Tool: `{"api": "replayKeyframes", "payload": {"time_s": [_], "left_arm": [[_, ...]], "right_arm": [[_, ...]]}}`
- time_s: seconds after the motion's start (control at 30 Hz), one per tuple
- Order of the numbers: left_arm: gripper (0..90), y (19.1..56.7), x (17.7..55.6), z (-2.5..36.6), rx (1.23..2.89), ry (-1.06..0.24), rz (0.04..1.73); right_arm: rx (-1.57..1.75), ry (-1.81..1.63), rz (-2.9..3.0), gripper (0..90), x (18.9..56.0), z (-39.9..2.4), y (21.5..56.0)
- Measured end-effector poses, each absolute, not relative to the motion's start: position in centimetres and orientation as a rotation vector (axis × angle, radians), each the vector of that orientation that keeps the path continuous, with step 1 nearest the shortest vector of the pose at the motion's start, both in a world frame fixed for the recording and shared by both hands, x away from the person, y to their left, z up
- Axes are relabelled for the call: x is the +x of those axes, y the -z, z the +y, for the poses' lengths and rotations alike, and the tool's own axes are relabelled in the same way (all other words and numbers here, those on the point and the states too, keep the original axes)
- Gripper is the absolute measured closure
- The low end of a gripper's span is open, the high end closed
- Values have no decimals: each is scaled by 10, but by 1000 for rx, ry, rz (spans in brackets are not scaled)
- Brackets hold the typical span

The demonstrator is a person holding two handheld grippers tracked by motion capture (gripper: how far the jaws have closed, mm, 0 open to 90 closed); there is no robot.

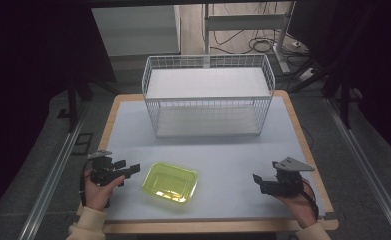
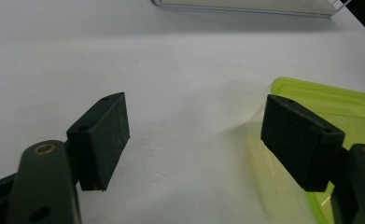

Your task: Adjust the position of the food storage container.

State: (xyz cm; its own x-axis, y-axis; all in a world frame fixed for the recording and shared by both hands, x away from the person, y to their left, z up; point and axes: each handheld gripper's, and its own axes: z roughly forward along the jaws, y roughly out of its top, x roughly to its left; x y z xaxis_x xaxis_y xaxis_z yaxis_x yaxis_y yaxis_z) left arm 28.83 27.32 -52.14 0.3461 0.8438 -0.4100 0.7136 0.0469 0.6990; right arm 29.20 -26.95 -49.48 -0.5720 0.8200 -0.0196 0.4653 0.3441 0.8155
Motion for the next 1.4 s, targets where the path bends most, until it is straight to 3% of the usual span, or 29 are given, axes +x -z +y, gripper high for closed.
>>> {"api": "replayKeyframes", "payload": {"time_s": [0.17,0.3,0.33,0.37,0.63,1.4], "left_arm": [[258,517,285,274,1685,-192,1391],[333,513,283,276,1686,-193,1369],[432,513,283,276,1690,-191,1362],[432,512,283,276,1698,-189,1353],[877,506,280,274,1738,-165,1322],[896,516,262,270,1835,-154,1331]], "right_arm": [[1115,-1130,2177,171,288,-270,493],[1102,-1114,2180,179,284,-269,493],[1097,-1117,2175,183,282,-269,493],[1097,-1117,2175,183,282,-269,493],[1081,-1099,2170,198,283,-269,495],[1067,-1076,2170,204,281,-267,497]]}}
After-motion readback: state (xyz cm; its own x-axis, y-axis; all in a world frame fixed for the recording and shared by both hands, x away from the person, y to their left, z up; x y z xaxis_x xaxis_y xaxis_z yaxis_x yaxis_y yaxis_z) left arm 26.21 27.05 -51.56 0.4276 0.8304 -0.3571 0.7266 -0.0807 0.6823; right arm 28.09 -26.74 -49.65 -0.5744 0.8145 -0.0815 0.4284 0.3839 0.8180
